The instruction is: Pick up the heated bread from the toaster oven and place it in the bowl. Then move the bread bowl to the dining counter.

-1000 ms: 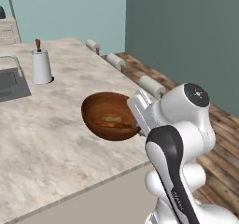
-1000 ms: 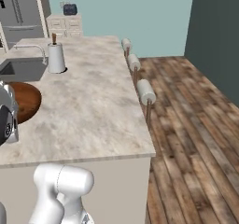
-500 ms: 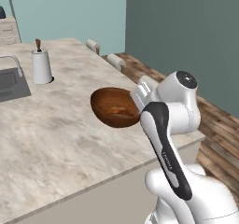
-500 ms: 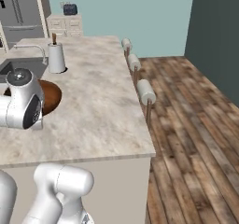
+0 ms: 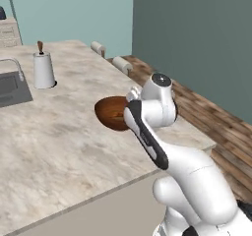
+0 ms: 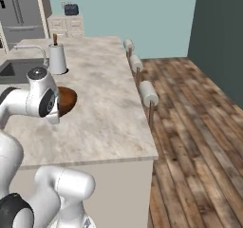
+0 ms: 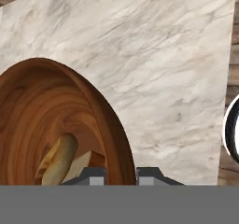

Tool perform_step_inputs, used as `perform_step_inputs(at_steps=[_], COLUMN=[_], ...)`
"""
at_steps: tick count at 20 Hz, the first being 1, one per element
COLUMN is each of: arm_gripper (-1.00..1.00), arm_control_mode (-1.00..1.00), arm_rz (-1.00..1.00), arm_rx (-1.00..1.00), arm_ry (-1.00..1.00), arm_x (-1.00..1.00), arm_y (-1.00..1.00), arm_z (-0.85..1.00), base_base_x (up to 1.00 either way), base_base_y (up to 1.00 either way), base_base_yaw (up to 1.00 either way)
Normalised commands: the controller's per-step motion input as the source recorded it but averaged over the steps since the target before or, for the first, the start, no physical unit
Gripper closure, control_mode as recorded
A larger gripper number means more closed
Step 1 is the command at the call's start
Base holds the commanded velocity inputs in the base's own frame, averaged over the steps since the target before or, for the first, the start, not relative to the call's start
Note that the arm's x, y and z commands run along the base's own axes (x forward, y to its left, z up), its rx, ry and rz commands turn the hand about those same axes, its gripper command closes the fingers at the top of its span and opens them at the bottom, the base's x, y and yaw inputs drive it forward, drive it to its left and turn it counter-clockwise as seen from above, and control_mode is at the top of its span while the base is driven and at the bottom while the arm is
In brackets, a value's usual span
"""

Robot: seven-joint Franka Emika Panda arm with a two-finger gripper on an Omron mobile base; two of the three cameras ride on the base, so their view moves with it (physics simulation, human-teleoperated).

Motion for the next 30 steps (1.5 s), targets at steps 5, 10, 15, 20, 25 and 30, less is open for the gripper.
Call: perform_step_inputs(at_steps=[5,10,15,20,25,30], arm_gripper=[1.00,1.00,1.00,-1.00,-1.00,-1.00], arm_control_mode=[-1.00,-1.00,-1.00,-1.00,-1.00,-1.00], arm_rz=[-0.13,-0.06,-0.02,0.00,0.00,0.00], arm_rx=[-0.03,0.00,-0.02,-0.01,0.00,0.01], arm_ry=[-0.11,0.03,0.07,0.01,-0.04,-0.06], arm_x=[1.00,0.99,0.73,0.12,-0.27,-0.95], arm_y=[0.05,-0.01,0.00,0.00,-0.01,-0.24], arm_z=[-0.62,-0.55,-0.22,-0.02,0.16,0.84], base_base_x=[0.00,0.00,0.00,0.00,0.00,0.00], base_base_y=[0.00,0.00,0.00,0.00,0.00,0.00], base_base_yaw=[0.00,0.00,0.00,0.00,0.00,0.00])
